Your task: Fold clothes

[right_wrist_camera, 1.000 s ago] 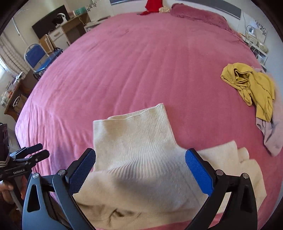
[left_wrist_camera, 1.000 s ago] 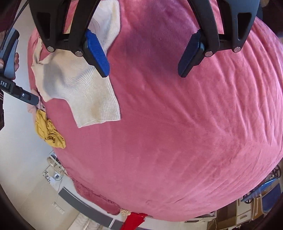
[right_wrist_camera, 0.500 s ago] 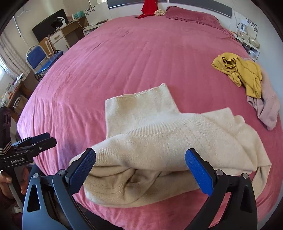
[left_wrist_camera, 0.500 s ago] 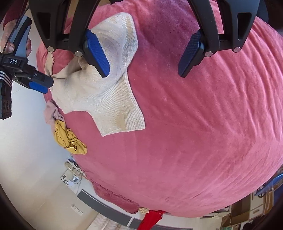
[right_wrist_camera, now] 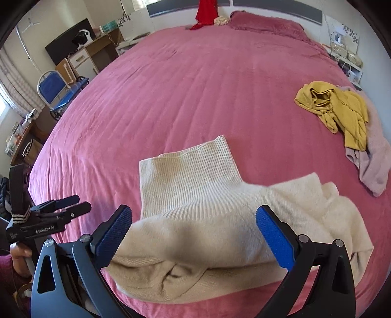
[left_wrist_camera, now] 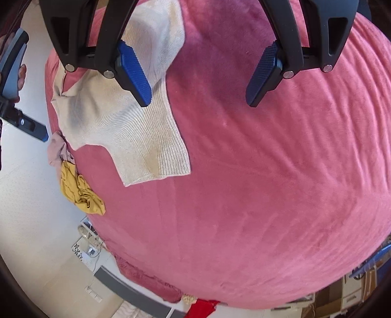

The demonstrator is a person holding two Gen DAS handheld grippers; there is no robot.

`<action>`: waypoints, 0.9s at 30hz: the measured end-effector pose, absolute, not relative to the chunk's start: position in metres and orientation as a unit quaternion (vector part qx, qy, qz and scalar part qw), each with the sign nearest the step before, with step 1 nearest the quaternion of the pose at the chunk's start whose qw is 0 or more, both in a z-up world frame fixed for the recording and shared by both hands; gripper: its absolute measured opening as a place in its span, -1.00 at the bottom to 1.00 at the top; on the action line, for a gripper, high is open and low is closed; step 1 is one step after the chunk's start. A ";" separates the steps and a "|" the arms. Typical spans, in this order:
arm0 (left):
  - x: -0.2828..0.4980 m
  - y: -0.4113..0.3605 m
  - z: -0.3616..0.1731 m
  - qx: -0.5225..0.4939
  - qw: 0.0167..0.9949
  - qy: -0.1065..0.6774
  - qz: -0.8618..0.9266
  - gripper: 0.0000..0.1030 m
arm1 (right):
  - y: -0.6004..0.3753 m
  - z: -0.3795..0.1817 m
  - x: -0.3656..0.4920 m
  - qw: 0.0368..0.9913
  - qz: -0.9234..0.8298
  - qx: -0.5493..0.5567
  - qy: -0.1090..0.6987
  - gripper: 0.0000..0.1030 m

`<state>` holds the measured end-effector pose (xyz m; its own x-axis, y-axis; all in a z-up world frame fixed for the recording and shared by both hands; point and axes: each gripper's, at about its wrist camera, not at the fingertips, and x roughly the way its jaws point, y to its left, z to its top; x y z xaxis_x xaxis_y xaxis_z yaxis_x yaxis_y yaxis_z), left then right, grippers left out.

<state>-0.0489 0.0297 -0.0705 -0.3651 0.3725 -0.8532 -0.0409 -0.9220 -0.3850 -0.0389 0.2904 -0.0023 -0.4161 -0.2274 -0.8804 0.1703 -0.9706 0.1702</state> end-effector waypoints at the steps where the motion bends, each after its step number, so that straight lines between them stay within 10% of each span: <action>1: -0.055 0.034 -0.075 -0.554 0.129 -0.158 0.807 0.57 | 0.289 -0.006 -0.051 0.118 -0.836 0.535 -0.025 1.00; 27: -0.113 0.078 -0.143 -0.644 0.042 -0.136 0.752 0.63 | 0.283 -0.135 -0.170 0.119 -0.758 0.638 0.065 1.00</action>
